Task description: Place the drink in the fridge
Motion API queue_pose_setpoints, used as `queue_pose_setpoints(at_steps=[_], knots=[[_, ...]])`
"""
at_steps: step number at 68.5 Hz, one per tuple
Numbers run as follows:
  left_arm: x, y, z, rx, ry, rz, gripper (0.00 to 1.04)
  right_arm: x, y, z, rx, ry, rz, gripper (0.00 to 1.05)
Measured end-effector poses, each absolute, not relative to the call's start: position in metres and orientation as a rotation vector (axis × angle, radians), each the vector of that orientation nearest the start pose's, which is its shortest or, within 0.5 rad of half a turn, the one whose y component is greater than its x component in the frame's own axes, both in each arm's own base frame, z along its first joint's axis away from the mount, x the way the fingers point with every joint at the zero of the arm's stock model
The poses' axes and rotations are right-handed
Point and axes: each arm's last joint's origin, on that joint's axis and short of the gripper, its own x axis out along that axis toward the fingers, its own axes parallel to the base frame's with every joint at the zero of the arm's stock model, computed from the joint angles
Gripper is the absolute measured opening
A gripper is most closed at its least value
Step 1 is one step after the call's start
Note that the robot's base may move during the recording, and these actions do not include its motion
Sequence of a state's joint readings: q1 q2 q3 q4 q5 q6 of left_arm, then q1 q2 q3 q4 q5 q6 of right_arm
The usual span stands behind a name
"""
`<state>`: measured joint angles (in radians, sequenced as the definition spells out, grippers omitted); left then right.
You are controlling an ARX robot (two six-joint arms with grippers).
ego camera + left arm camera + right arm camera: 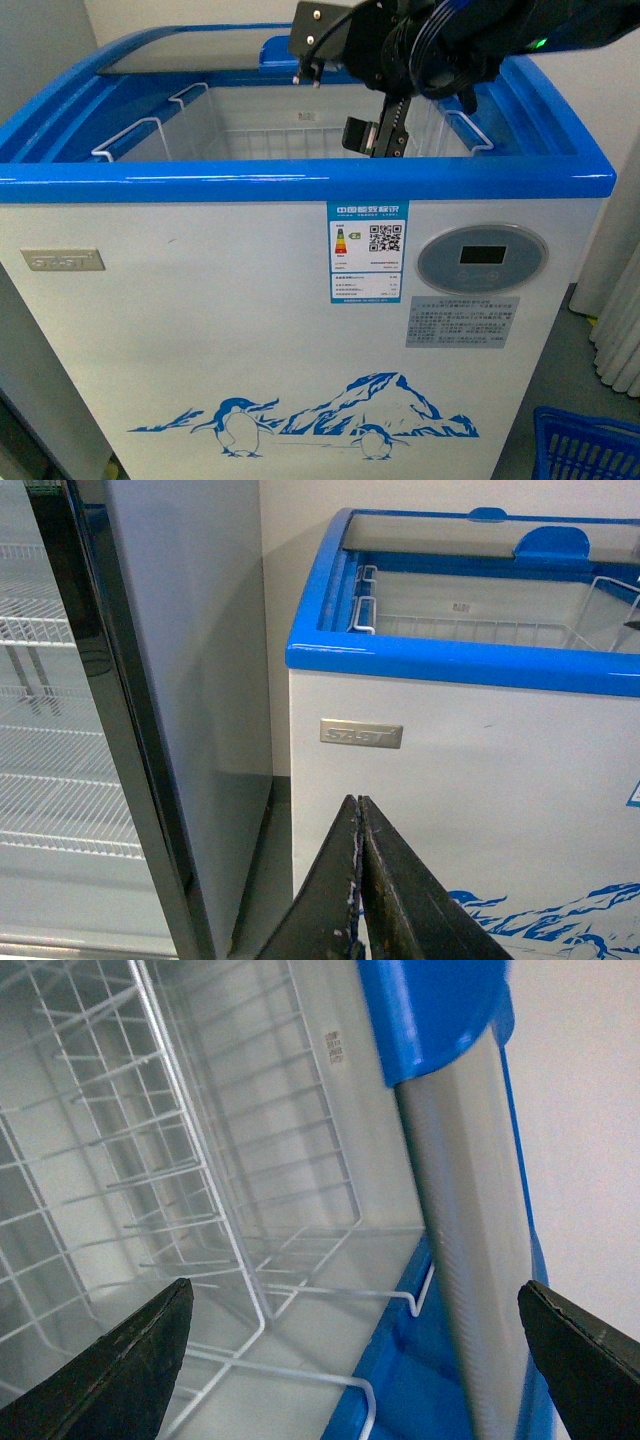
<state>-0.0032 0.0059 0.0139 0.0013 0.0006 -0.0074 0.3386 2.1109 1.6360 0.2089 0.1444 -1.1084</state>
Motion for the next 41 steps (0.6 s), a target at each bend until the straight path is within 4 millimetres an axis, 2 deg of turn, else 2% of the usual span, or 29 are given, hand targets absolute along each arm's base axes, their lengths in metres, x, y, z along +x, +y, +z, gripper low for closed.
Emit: queue_pose_setpoints(at_steps=[7,24,37,41], knots=[[0.097,0.000,0.168,-0.007,-0.009,-0.003,0.03,0.445,0.156,0.268,-1.034,0.139,0.376,0.98],[0.097,0.000,0.168,-0.007,-0.009,-0.003,0.03,0.406,0.140,0.299,-0.840,0.167,0.386,0.98],[0.097,0.000,0.168,-0.007,-0.009,-0.003,0.03,0.365,0.117,0.324,-0.700,0.133,0.257,0.98],[0.097,0.000,0.168,-0.007,-0.009,-0.003,0.03,0.337,0.103,0.333,-0.628,0.123,0.155,0.98]])
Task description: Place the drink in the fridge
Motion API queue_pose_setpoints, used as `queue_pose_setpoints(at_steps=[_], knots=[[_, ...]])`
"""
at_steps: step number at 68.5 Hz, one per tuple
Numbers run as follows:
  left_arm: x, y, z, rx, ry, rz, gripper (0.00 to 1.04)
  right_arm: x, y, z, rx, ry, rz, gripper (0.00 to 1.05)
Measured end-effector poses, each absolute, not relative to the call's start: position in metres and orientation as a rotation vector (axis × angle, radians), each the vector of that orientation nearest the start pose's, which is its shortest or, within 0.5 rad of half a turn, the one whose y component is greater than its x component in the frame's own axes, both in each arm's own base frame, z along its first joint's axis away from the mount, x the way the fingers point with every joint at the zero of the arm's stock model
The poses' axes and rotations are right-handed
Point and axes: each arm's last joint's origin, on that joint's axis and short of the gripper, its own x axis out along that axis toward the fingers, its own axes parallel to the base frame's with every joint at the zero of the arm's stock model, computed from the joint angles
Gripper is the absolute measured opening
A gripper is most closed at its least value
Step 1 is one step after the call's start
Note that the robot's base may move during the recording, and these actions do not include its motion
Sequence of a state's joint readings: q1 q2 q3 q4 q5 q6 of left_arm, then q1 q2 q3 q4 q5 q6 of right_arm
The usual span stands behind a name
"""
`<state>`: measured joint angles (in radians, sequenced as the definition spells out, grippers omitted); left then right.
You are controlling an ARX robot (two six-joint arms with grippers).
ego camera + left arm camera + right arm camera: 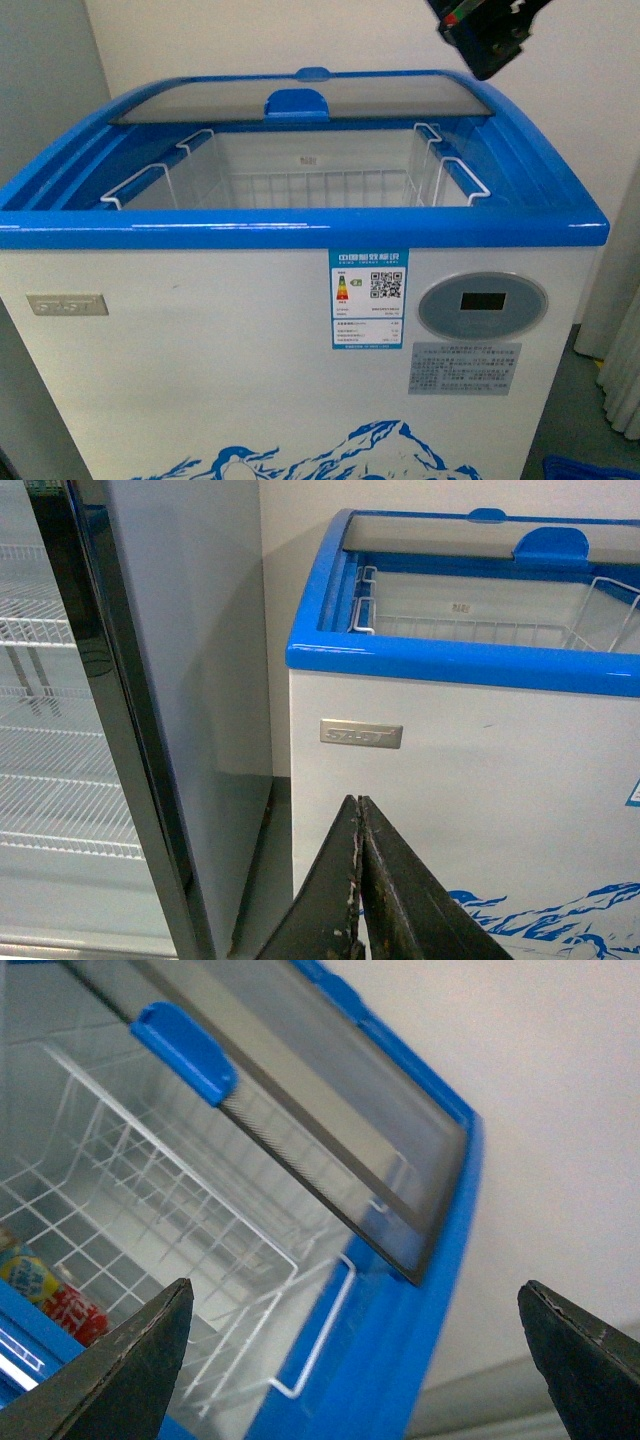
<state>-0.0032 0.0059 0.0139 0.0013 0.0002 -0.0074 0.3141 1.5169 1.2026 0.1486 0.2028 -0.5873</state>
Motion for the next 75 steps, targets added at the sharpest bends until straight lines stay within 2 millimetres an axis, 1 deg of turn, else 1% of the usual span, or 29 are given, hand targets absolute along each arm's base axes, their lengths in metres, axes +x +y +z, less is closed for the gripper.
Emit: queue_pose_setpoints(at_steps=[4,6,14,18,19,21,23,24,27,31,36,40,41,43,44,46,48,49,53,55,61,63,69,74,75], knots=[[0.097,0.000,0.168,-0.007,-0.009,-0.003,0.03,0.314,0.093,0.336,-0.552,0.125,0.073,0.98],[0.097,0.000,0.168,-0.007,-0.009,-0.003,0.03,0.308,0.091,0.337,-0.533,0.125,0.056,0.98],[0.097,0.000,0.168,-0.007,-0.009,-0.003,0.03,0.262,0.080,0.338,-0.407,0.125,-0.030,0.98],[0.097,0.000,0.168,-0.007,-0.009,-0.003,0.03,0.227,0.076,0.335,-0.325,0.131,-0.063,0.98],[0.097,0.000,0.168,-0.007,-0.009,-0.003,0.03,0.213,0.075,0.334,-0.302,0.129,-0.075,0.98],[0.097,0.000,0.168,-0.007,-0.009,-0.003,0.03,0.191,0.074,0.331,-0.270,0.128,-0.093,0.98],[0.097,0.000,0.168,-0.007,-0.009,-0.003,0.03,0.174,0.073,0.328,-0.244,0.128,-0.108,0.98],[0.097,0.000,0.168,-0.007,-0.009,-0.003,0.03,0.160,0.072,0.325,-0.230,0.127,-0.120,0.98],[0.097,0.000,0.168,-0.007,-0.009,-0.003,0.03,0.129,0.071,0.318,-0.190,0.119,-0.158,0.98],[0.097,0.000,0.168,-0.007,-0.009,-0.003,0.03,0.107,0.070,0.311,-0.153,0.080,-0.195,0.98],[0.097,0.000,0.168,-0.007,-0.009,-0.003,0.03,0.098,0.069,0.309,-0.101,0.023,-0.253,0.98],[0.097,0.000,0.168,-0.007,-0.009,-0.003,0.03,0.097,0.070,0.305,-0.077,-0.007,-0.325,0.98],[0.097,0.000,0.168,-0.007,-0.009,-0.003,0.03,0.097,0.070,0.304,-0.074,-0.010,-0.329,0.98],[0.097,0.000,0.168,-0.007,-0.009,-0.003,0.03,0.097,0.069,0.299,-0.069,-0.011,-0.281,0.94],[0.097,0.000,0.168,-0.007,-0.010,-0.003,0.03,0.097,0.068,0.294,-0.074,-0.007,-0.225,0.91],[0.097,0.000,0.168,-0.007,-0.010,-0.004,0.03,0.098,0.067,0.289,-0.068,-0.004,-0.171,0.87],[0.097,0.000,0.168,-0.007,-0.010,-0.003,0.03,0.099,0.066,0.278,-0.068,0.005,-0.106,0.82],[0.097,0.000,0.168,-0.007,-0.010,-0.003,0.03,0.100,0.064,0.269,-0.067,0.013,-0.067,0.78],[0.097,0.000,0.168,-0.007,-0.010,-0.003,0.03,0.099,0.055,0.250,-0.051,0.019,0.007,0.65],[0.097,0.000,0.168,-0.007,-0.010,-0.003,0.03,0.099,0.053,0.247,-0.046,0.018,0.013,0.62],[0.097,0.000,0.168,-0.007,-0.010,-0.004,0.03,0.097,0.041,0.238,-0.018,-0.003,0.016,0.46],[0.097,0.000,0.168,-0.007,-0.010,-0.003,0.03,0.097,0.039,0.236,-0.015,-0.006,0.021,0.43],[0.097,0.000,0.168,-0.007,-0.010,-0.003,0.03,0.098,0.032,0.224,-0.015,0.001,0.023,0.27],[0.097,0.000,0.168,-0.007,-0.010,-0.003,0.03,0.098,0.028,0.216,-0.018,0.010,0.020,0.16],[0.097,0.000,0.168,-0.007,-0.010,-0.004,0.03,0.098,0.026,0.214,-0.017,0.009,0.019,0.12]])
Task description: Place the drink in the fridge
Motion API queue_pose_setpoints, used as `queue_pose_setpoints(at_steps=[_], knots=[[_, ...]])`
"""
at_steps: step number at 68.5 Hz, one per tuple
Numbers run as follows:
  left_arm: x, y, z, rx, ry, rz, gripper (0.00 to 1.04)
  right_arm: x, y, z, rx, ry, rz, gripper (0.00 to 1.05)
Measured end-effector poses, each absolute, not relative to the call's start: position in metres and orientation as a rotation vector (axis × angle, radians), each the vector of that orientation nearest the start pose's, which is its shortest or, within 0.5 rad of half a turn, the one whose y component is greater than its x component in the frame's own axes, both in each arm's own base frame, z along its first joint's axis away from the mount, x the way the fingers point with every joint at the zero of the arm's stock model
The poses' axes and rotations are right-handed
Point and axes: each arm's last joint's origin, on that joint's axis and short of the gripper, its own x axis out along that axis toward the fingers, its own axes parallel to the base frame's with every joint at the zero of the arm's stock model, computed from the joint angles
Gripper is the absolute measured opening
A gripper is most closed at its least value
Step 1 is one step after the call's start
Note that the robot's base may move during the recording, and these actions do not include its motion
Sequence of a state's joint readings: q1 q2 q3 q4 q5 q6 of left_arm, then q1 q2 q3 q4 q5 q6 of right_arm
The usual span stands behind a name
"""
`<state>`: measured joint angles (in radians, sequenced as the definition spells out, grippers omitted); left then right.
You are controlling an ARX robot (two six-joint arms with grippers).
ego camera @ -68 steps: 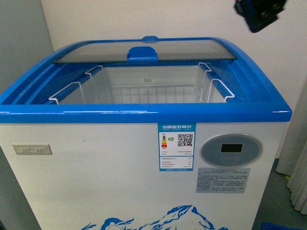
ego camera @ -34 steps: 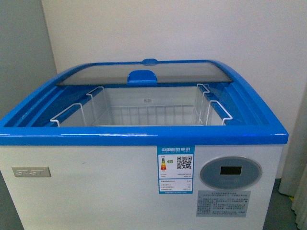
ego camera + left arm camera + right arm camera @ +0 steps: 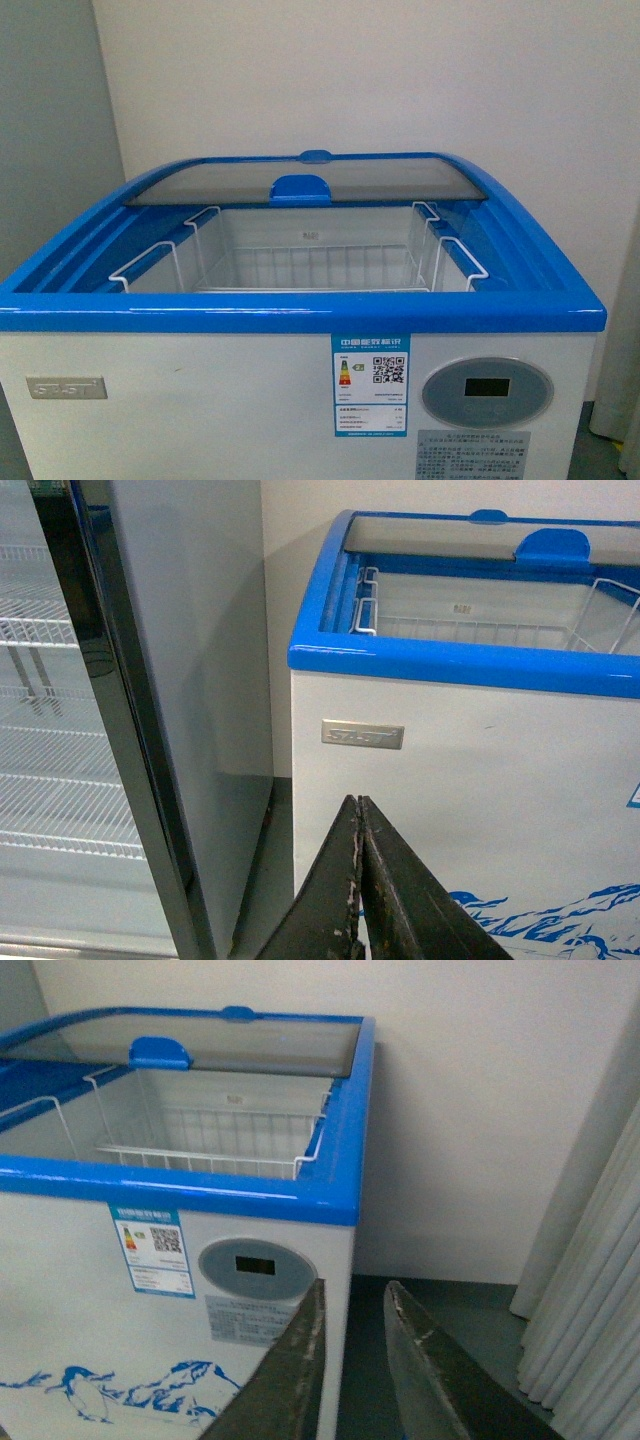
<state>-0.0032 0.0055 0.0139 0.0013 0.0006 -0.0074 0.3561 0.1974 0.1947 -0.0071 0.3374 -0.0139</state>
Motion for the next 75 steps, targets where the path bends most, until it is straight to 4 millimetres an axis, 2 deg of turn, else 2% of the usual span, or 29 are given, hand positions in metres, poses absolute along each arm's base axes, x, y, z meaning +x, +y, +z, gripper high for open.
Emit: queue_pose_setpoints(at_steps=[5,27,34,64,75], knots=[[0.097,0.000,0.168,-0.007,-0.010,-0.003,0.03,0.098,0.022,0.209,-0.017,0.005,0.015,0.02],[0.097,0.000,0.168,-0.007,-0.010,-0.003,0.03,0.098,0.009,0.190,-0.012,0.002,0.043,0.03],[0.097,0.000,0.168,-0.007,-0.010,-0.003,0.03,0.098,0.001,0.186,-0.011,0.002,0.000,0.03],[0.097,0.000,0.168,-0.007,-0.010,-0.003,0.03,0.097,0.000,0.174,-0.011,-0.009,0.001,0.03],[0.097,0.000,0.168,-0.007,-0.010,-0.003,0.03,0.096,0.000,0.175,-0.011,-0.028,0.002,0.03]])
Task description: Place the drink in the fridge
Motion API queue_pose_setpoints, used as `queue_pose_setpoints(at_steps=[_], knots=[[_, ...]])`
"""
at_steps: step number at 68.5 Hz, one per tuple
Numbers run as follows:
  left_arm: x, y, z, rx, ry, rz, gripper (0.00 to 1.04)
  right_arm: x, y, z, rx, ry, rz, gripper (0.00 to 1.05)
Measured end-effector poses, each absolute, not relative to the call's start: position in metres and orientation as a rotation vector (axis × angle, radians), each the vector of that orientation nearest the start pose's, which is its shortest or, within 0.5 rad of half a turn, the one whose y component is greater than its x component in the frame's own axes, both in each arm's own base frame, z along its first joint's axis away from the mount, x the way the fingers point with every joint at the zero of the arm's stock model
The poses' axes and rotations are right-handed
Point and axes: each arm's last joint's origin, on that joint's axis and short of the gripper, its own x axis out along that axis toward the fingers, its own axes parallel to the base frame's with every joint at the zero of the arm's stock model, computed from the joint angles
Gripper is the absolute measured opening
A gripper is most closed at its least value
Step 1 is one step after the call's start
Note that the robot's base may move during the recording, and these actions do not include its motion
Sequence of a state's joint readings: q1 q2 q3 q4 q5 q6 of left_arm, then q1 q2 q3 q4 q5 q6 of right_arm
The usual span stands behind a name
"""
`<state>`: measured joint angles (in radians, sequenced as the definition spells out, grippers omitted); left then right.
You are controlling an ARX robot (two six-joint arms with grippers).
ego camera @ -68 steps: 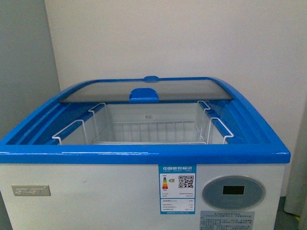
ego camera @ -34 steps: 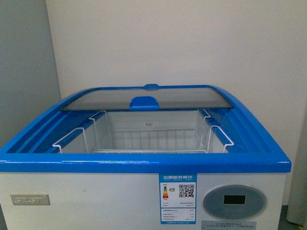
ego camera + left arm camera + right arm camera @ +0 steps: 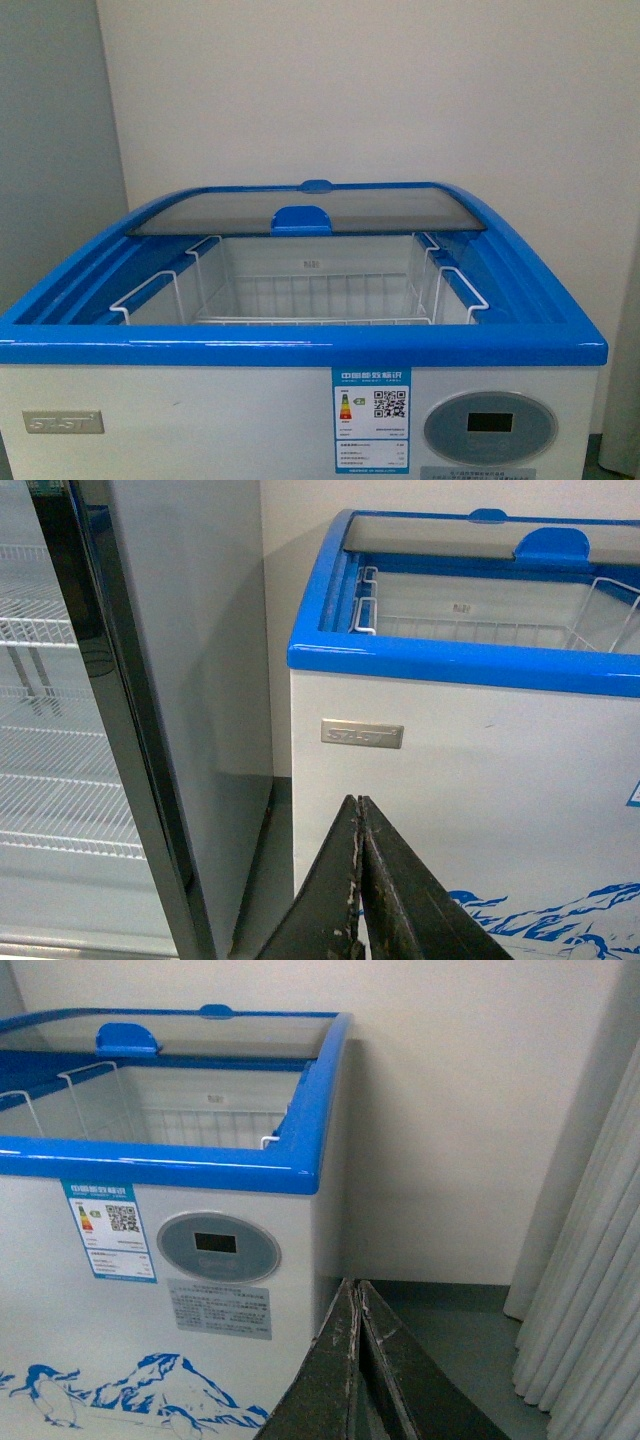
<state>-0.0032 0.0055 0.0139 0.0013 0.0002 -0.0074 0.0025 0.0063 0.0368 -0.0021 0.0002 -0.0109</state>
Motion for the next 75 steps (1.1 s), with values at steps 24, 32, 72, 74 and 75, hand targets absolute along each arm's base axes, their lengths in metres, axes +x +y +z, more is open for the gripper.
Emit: queue_pose_setpoints(at_steps=[24,32,72,74,75], knots=[[0.0972,-0.0003,0.1680,-0.008,-0.010,-0.003,0.09,0.0957,0.0002,0.1753,-0.011,-0.029,0.002,0.11],[0.0972,-0.0003,0.1680,-0.008,-0.010,-0.003,0.31,0.0957,0.0002,0.1754,-0.011,-0.029,0.002,0.32],[0.0972,-0.0003,0.1680,-0.006,-0.010,-0.003,0.97,0.0957,0.0002,0.1753,-0.010,-0.029,0.002,0.98],[0.0972,-0.0003,0.1680,-0.006,-0.010,-0.003,0.97,0.0957,0.0002,0.1753,-0.010,-0.029,0.002,0.98],[0.0972,-0.0003,0.1680,-0.006,-0.010,-0.003,0.97,0.0957,0.0002,0.1753,-0.010,-0.029,0.002,0.98]])
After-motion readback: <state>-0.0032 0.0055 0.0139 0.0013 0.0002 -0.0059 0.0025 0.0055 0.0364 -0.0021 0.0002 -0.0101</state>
